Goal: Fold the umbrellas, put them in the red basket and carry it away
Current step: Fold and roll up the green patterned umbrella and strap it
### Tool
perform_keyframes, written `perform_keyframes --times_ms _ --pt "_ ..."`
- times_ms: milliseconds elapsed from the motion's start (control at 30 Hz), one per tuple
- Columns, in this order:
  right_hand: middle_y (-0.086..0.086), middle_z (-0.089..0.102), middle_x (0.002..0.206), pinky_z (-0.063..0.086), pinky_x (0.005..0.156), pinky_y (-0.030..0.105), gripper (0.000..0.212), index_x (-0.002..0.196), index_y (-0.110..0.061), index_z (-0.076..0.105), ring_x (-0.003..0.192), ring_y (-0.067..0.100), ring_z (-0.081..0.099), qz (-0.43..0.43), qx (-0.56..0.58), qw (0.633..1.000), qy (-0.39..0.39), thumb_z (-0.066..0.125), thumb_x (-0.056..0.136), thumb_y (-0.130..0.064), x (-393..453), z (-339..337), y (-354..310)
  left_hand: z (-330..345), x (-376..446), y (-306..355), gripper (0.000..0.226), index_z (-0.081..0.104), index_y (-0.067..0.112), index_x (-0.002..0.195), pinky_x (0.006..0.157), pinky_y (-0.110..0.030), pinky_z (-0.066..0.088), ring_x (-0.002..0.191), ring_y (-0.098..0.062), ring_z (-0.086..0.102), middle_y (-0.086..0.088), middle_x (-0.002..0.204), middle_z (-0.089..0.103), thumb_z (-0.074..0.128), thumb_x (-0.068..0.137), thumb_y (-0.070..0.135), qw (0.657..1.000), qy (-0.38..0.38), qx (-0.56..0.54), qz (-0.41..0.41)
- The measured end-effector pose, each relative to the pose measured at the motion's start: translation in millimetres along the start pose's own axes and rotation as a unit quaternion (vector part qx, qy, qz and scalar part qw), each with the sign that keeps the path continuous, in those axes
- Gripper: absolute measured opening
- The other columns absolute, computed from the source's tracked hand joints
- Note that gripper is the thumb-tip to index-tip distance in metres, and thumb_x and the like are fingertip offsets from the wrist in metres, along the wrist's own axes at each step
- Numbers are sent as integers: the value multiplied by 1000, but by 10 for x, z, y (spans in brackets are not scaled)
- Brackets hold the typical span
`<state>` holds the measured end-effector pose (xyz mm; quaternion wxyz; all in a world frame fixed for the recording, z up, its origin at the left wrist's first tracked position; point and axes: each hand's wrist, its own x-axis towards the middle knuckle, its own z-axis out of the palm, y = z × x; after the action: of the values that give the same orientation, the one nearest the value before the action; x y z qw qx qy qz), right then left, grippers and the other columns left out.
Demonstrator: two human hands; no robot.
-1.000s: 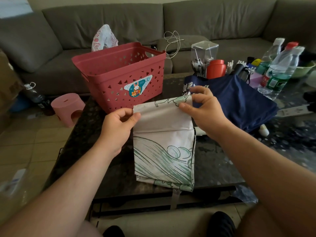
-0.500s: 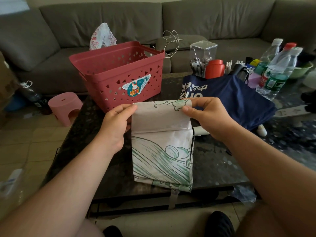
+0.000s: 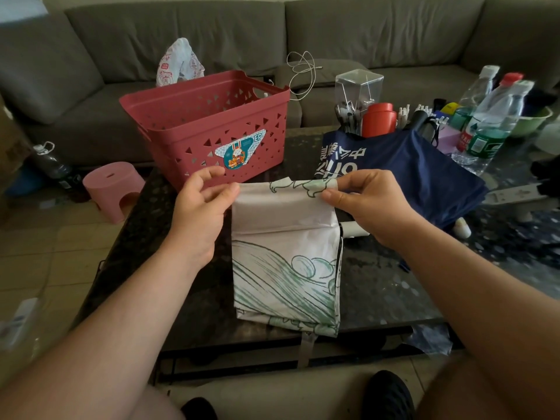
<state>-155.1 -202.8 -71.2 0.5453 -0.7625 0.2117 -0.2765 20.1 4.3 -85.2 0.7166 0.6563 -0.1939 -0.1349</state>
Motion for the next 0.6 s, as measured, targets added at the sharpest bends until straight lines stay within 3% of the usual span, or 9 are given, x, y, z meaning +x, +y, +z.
perform_keyframes --times_ms 133,267,400,600 --pt "9 79 90 63 87 37 7 85 -12 80 86 21 77 -1 10 999 38 87 83 -13 15 10 -4 6 -20 -16 48 62 25 140 86 -12 54 97 2 72 13 90 77 71 98 5 999 -21 2 29" --pt "13 79 91 63 88 41 7 84 -12 78 90 28 77 9 44 999 20 85 84 -9 5 -21 -31 -27 -4 -15 27 76 20 119 97 -21 55 102 -2 73 12 100 80 75 95 7 998 -39 24 40" --pt "14 79 89 63 88 41 11 82 -7 73 88 29 77 2 70 998 4 84 83 -3 -19 -14 -54 -62 -21 -9 21 77 20 105 83 -16 55 89 -2 71 9 92 78 78 91 5 997 -54 42 47" --pt "23 66 82 60 88 51 28 80 -11 61 81 34 65 -3 88 996 -6 87 76 -2 -17 -40 -53 -88 -7 -14 18 75 28 89 83 -18 55 86 -3 64 15 86 71 77 93 11 990 -44 99 90"
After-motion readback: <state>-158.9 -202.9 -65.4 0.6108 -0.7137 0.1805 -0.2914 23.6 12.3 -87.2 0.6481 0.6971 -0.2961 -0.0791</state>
